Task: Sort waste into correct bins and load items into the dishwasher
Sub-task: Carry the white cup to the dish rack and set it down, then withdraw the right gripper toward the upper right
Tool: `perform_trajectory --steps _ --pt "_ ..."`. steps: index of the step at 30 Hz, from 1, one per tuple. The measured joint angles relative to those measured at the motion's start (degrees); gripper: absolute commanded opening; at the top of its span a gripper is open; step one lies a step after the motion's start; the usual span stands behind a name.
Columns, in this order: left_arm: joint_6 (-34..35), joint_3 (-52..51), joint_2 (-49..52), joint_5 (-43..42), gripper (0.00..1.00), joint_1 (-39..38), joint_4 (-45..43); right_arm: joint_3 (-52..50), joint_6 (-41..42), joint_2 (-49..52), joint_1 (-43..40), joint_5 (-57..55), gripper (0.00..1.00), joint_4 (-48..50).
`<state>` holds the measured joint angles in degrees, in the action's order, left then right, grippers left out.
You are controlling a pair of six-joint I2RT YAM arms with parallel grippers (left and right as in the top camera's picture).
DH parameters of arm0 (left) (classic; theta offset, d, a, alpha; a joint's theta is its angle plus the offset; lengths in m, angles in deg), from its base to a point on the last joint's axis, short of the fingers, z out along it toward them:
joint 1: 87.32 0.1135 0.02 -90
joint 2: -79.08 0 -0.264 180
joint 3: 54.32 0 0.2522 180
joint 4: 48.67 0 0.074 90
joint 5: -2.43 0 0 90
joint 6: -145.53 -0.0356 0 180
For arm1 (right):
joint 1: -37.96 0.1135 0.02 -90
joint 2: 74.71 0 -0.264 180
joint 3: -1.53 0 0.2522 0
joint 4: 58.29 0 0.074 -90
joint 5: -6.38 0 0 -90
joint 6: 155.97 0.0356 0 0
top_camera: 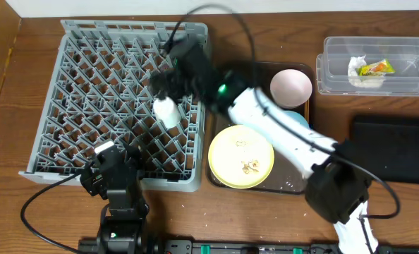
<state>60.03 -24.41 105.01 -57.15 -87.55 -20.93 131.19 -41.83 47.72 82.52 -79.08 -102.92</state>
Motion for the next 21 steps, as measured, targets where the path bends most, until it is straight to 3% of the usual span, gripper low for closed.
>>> perform_trajectory --steps 4,7,10,21 --pt "0.0 0.0 0.0 0.02 1.0 0.0 0.0 9.55 0.0 -0.02 -7.26 -0.39 0.97 -12.63" --pt "0.0 0.0 0.0 0.0 1.0 0.0 0.0 13.03 -0.02 -0.11 -13.97 -0.7 0.81 -20.2" --pt "0.0 0.0 0.0 0.0 1.0 0.0 0.0 12.76 0.9 -0.02 -20.65 -1.51 0.75 -25.73" --pt "0.0 0.0 0.0 0.0 1.0 0.0 0.0 -0.31 2.71 0.0 -26.71 -1.99 0.76 -25.79"
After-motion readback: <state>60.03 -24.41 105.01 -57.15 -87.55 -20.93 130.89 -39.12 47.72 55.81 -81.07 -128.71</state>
